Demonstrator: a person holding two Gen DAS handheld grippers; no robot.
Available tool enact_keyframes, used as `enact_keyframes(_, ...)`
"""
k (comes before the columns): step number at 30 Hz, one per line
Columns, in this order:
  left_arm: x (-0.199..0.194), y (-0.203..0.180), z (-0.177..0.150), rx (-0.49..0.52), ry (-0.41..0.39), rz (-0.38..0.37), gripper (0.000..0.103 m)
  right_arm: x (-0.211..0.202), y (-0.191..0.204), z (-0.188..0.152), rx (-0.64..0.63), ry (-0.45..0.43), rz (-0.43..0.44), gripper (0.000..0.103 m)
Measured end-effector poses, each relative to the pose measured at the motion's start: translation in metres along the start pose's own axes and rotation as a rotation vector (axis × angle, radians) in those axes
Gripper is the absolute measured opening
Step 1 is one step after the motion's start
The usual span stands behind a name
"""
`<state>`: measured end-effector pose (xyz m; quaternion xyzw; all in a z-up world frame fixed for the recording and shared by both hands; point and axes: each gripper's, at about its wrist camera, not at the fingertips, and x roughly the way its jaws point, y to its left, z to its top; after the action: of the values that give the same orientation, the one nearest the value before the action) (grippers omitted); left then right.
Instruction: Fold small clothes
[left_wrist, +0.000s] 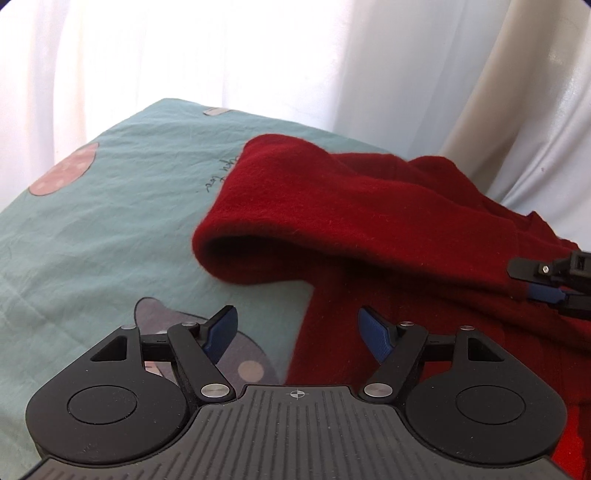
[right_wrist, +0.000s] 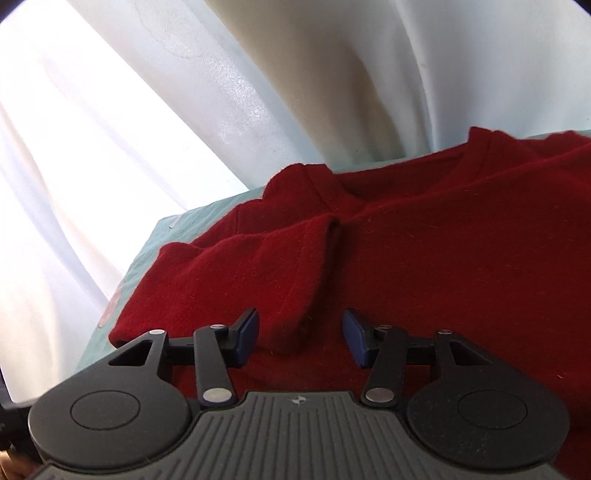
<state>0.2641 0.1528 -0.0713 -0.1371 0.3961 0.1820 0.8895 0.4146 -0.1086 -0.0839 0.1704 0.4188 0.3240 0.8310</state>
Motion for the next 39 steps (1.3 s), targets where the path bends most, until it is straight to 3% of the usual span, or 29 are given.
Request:
enact_keyframes(3, 0.007, 0.001, -0.001, 0.006, 0.012, 0.008, 0.077, 0.018, -0.002, 0.005, 0.098, 0.063, 0.06, 0.041)
enact_keyframes(4, 0.006, 0.003, -0.002, 0.007, 0.013, 0.009, 0.076, 0.02, 0.004, 0.006, 0.063, 0.052, 0.03, 0.033)
enact_keyframes(5, 0.006, 0.004, -0.002, 0.007, 0.012, 0.01, 0.075, 0.018, 0.009, 0.005, 0.02, 0.037, -0.003, 0.012)
enact_keyframes(9, 0.006, 0.005, 0.005, 0.004, -0.002, 0.031, 0.072, -0.014, 0.024, 0.005, -0.069, -0.06, -0.035, 0.011)
enact_keyframes(14, 0.015, 0.005, 0.016, -0.007, -0.006, 0.047, 0.062, -0.072, 0.034, 0.006, -0.2, -0.222, -0.147, 0.011)
enact_keyframes(17, 0.02, 0.004, 0.019, -0.015, 0.002, 0.039, 0.061, -0.091, 0.022, 0.002, -0.233, -0.242, -0.248, 0.011)
enact_keyframes(21, 0.021, 0.002, 0.021, -0.006, 0.003, 0.029, 0.06, -0.096, -0.018, -0.004, -0.123, -0.211, -0.325, 0.012)
enact_keyframes(24, 0.021, -0.002, 0.021, 0.018, 0.002, 0.026, 0.058, -0.093, -0.048, -0.007, 0.013, -0.167, -0.301, 0.018)
enact_keyframes(26, 0.021, -0.004, 0.021, 0.027, 0.0, 0.022, 0.058, -0.092, -0.061, -0.009, 0.079, -0.156, -0.267, 0.029)
enact_keyframes(28, 0.023, -0.005, 0.021, 0.03, 0.004, 0.015, 0.058, -0.088, -0.073, -0.009, 0.144, -0.153, -0.184, 0.041)
enact_keyframes(30, 0.024, -0.007, 0.02, 0.035, 0.008, 0.016, 0.057, -0.077, -0.084, -0.009, 0.226, -0.145, -0.093, 0.041)
enact_keyframes(32, 0.022, -0.009, 0.02, 0.037, 0.007, 0.025, 0.055, -0.072, -0.083, -0.005, 0.238, -0.156, -0.104, 0.016)
enact_keyframes(33, 0.02, -0.009, 0.02, 0.041, 0.001, 0.027, 0.055, -0.072, -0.078, -0.002, 0.206, -0.168, -0.132, 0.012)
enact_keyframes(36, 0.017, -0.01, 0.022, 0.047, -0.007, 0.039, 0.055, -0.088, -0.05, 0.003, 0.032, -0.275, -0.24, 0.011)
enact_keyframes(39, 0.017, -0.01, 0.024, 0.036, -0.004, 0.038, 0.059, -0.109, -0.022, 0.002, -0.158, -0.388, -0.422, 0.011)
